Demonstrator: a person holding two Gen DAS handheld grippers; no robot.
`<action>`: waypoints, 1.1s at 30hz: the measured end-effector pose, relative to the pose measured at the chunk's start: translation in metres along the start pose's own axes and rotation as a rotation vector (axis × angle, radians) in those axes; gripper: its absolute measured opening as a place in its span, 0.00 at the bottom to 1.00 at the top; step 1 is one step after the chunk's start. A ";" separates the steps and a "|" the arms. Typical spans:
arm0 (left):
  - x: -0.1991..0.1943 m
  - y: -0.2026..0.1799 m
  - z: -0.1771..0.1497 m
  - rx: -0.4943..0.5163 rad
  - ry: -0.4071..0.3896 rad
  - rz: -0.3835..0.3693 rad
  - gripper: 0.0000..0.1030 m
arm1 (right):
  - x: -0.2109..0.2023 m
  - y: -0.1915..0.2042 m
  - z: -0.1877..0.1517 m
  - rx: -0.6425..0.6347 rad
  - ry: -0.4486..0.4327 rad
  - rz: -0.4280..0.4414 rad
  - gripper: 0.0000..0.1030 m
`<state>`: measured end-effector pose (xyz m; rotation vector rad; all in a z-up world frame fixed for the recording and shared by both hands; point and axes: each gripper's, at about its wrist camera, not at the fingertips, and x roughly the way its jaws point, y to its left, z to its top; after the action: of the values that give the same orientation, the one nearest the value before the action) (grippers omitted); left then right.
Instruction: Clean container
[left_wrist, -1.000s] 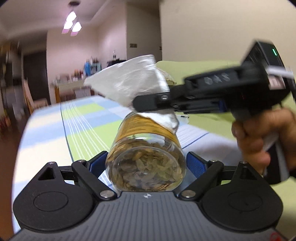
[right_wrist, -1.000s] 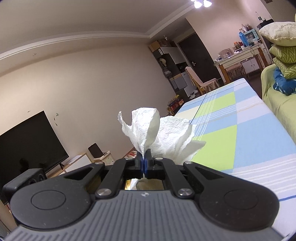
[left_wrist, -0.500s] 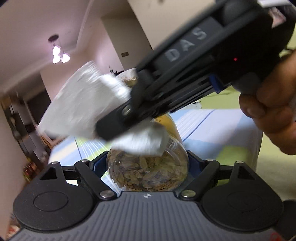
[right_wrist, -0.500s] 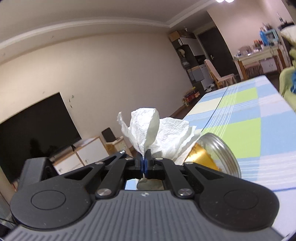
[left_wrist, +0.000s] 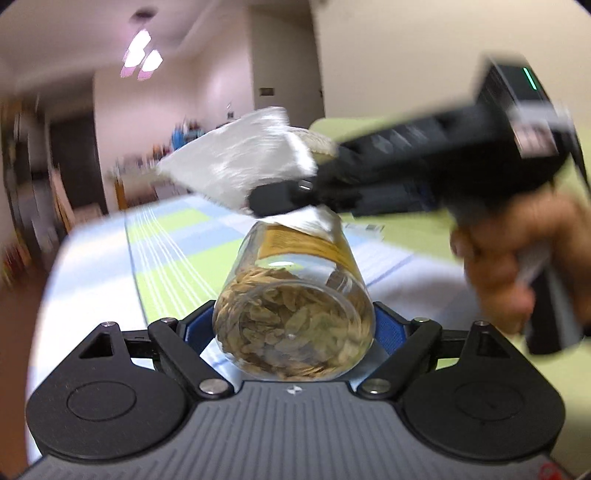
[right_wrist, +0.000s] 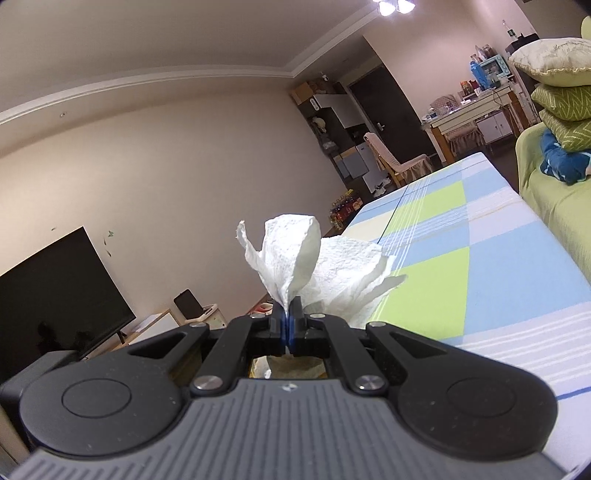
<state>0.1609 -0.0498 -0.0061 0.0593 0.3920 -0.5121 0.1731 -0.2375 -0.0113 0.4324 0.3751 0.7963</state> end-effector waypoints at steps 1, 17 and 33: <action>-0.002 0.008 -0.001 -0.051 0.001 -0.022 0.85 | -0.003 0.003 -0.005 -0.003 -0.001 -0.001 0.00; 0.012 -0.040 -0.012 0.476 0.009 0.263 0.82 | -0.007 0.030 -0.008 -0.063 0.077 0.052 0.00; -0.025 0.020 -0.010 -0.052 -0.025 0.012 0.86 | -0.008 0.003 -0.003 0.000 0.018 0.015 0.00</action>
<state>0.1473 -0.0192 -0.0068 0.0054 0.3797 -0.4904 0.1646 -0.2407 -0.0112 0.4285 0.3886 0.8149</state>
